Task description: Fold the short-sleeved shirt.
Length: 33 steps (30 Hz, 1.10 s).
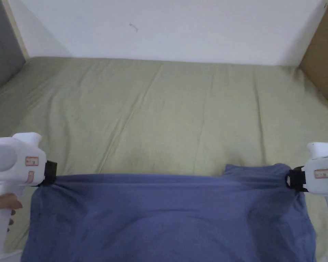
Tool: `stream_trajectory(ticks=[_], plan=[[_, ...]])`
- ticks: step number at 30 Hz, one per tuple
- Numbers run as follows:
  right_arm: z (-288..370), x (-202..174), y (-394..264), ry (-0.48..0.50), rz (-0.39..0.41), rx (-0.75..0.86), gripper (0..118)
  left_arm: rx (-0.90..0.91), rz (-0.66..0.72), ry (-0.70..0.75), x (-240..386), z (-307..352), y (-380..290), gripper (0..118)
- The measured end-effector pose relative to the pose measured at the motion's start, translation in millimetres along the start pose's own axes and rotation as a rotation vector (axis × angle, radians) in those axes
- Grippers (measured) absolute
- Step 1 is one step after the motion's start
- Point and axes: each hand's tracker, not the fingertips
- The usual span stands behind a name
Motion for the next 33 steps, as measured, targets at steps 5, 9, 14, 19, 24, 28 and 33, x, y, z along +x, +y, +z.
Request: stream_trajectory(ticks=[5, 9, 14, 19, 24, 28, 33], plan=[[65.2, 1.9, -58.7, 0.005, 0.0, 0.021, 2, 0.022, -0.06, 0.006, -2.6, 58.4, -54.0, 2], [98.4, 3.5, -123.2, 0.015, -0.011, -0.012, 2, -0.02, -0.104, 0.021, -8.7, 79.0, -109.6, 2], [101.6, 7.1, -198.5, 0.005, -0.065, -0.105, 2, -0.132, -0.087, 0.021, -19.5, 71.5, -176.6, 2], [91.3, 0.1, -231.6, -0.055, -0.136, -0.132, 52, -0.131, 0.01, 0.026, -26.2, 66.6, -201.5, 78], [109.8, -19.4, -223.5, -0.128, -0.097, -0.059, 62, -0.064, 0.065, -0.014, -29.1, 89.0, -194.7, 108], [134.6, -44.4, -206.5, -0.138, -0.043, 0.084, 45, -0.037, 0.103, -0.036, -28.1, 109.4, -189.3, 59], [139.4, -84.6, -193.5, -0.087, 0.014, 0.177, 0, 0.003, 0.138, -0.051, -31.9, 119.4, -197.5, 1]])
